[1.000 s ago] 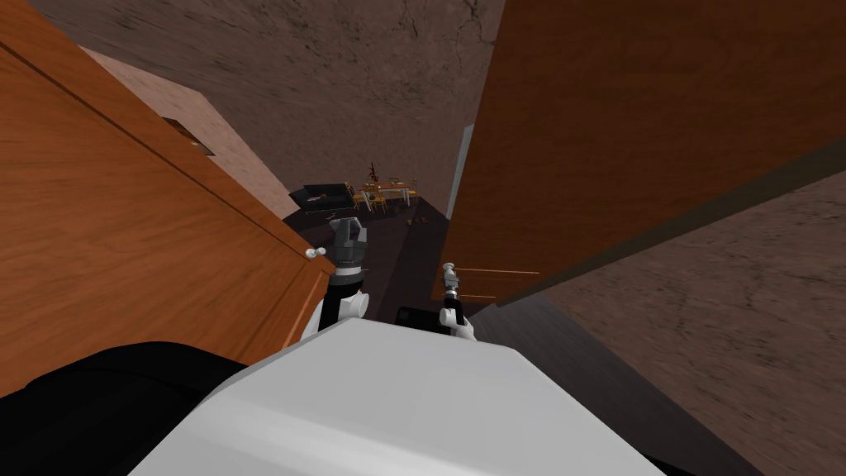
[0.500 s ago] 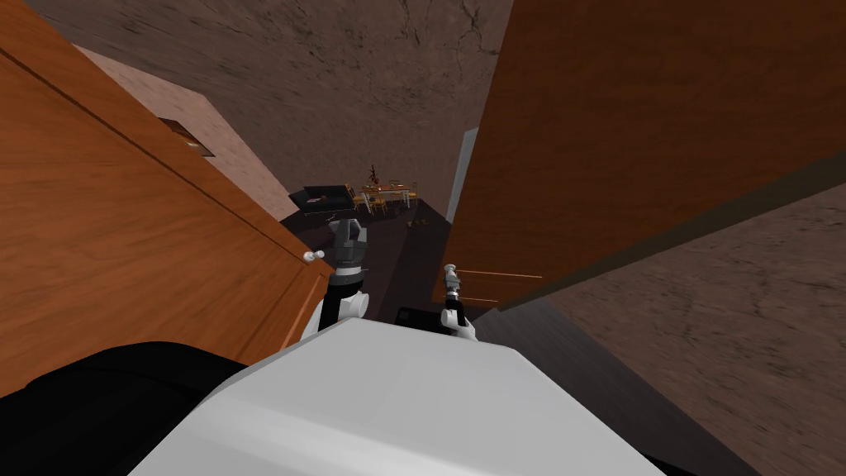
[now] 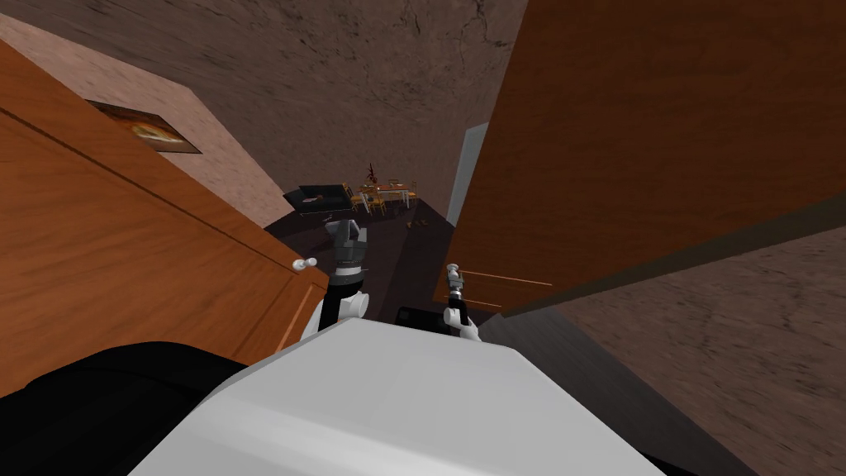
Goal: Push the door open
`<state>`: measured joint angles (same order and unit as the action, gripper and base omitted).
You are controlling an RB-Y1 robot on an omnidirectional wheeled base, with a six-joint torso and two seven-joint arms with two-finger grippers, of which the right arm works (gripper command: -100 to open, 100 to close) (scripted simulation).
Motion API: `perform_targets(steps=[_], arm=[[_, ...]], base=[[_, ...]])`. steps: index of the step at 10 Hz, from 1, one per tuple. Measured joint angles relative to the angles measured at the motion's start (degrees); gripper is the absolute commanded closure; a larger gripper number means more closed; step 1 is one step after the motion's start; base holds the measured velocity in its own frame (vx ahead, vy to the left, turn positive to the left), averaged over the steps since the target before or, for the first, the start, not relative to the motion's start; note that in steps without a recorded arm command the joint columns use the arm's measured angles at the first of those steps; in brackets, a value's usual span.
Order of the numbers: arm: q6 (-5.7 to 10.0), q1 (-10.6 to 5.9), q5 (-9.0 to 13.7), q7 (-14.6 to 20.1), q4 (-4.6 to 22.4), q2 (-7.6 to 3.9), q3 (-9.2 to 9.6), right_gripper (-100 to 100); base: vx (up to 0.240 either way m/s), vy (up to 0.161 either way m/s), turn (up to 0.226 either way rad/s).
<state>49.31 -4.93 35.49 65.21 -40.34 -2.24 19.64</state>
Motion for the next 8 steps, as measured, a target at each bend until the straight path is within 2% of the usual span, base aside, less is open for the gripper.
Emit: perform_targets(steps=[1, 2, 4, 5, 6, 8], arm=[[0.18, 0.47, 0.18, -0.24, -0.50, -0.29, -0.33, 100], [0.62, -0.38, 0.50, -0.14, 0.69, -0.32, -0.84, 100], [0.07, 0.33, 0.96, -0.57, -1.21, -0.91, -1.60, 100], [-0.09, 0.39, 1.31, -0.77, -1.23, -1.02, -2.09, 100], [-1.32, 1.85, 1.76, -1.60, -3.74, -1.37, -2.69, 100], [-0.62, 0.46, 1.97, -1.20, -2.41, -1.47, -3.14, 100]], base=[[0.207, 0.058, -0.058], [0.142, 0.046, -0.006], [0.170, 0.054, -0.041], [0.212, 0.059, -0.035], [0.145, 0.031, -0.042], [0.062, 0.011, -0.003]])
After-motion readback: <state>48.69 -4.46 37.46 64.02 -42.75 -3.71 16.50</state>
